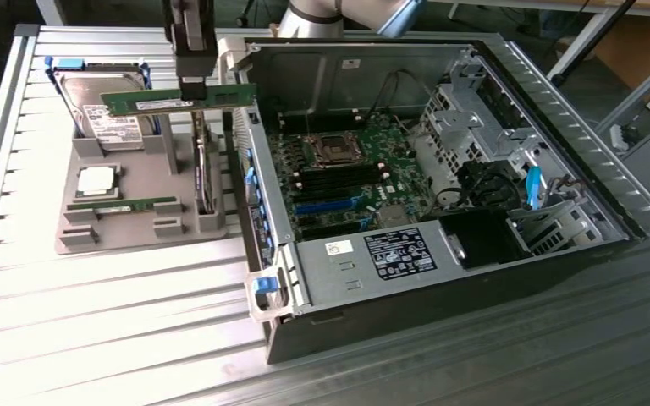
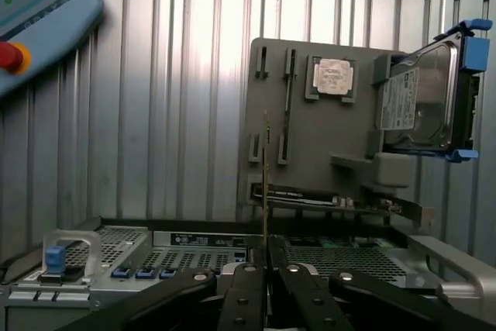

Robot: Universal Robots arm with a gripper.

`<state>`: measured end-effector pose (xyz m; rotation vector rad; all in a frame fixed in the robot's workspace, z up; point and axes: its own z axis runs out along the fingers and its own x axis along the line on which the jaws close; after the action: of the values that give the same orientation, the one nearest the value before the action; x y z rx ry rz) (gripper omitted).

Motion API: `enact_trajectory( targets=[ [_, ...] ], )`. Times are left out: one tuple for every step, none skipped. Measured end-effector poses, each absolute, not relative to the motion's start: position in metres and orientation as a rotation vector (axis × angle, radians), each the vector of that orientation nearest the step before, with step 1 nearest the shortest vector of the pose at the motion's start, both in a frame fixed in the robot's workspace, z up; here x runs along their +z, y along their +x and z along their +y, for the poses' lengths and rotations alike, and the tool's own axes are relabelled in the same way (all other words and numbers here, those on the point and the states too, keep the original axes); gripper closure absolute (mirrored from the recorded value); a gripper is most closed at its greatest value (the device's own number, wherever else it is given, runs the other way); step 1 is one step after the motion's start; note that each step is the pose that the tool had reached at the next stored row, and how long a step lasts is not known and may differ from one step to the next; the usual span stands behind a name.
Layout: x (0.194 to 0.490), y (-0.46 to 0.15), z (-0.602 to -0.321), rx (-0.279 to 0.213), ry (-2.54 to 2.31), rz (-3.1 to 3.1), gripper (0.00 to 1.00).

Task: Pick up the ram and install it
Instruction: 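Pick up the ram and move it above insertion slot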

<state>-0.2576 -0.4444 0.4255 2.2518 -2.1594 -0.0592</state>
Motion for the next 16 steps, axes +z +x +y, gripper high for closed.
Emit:
enact_trajectory(
  targets=[
    [0.425, -0.254, -0.444, -0.059, 2.252, -2.159, 0.88],
    [0.425, -0.246, -0.444, -0.06, 2.251, -2.159, 0.88],
    [0.424, -0.235, -0.444, -0.061, 2.251, -2.159, 0.88],
    [0.424, -0.229, -0.444, -0.061, 2.251, -2.159, 0.88],
    [0.424, -0.227, -0.444, -0.061, 2.251, -2.158, 0.88],
    [0.423, -0.223, -0.444, -0.061, 2.251, -2.159, 0.88],
    [0.423, -0.221, -0.444, -0.061, 2.251, -2.158, 0.88],
    [0.422, -0.219, -0.444, -0.061, 2.251, -2.159, 0.88],
    [0.422, -0.217, -0.444, -0.061, 2.251, -2.158, 0.88],
    [0.422, -0.215, -0.444, -0.061, 2.251, -2.158, 0.88],
    [0.421, -0.214, -0.444, -0.061, 2.251, -2.159, 0.88],
    [0.42, -0.212, -0.444, -0.061, 2.251, -2.159, 0.88],
    [0.42, -0.211, -0.444, -0.061, 2.251, -2.159, 0.88],
    [0.419, -0.21, -0.444, -0.061, 2.251, -2.158, 0.88],
    [0.419, -0.208, -0.444, -0.061, 2.251, -2.159, 0.88],
    [0.418, -0.207, -0.444, -0.061, 2.251, -2.159, 0.88]
  ],
)
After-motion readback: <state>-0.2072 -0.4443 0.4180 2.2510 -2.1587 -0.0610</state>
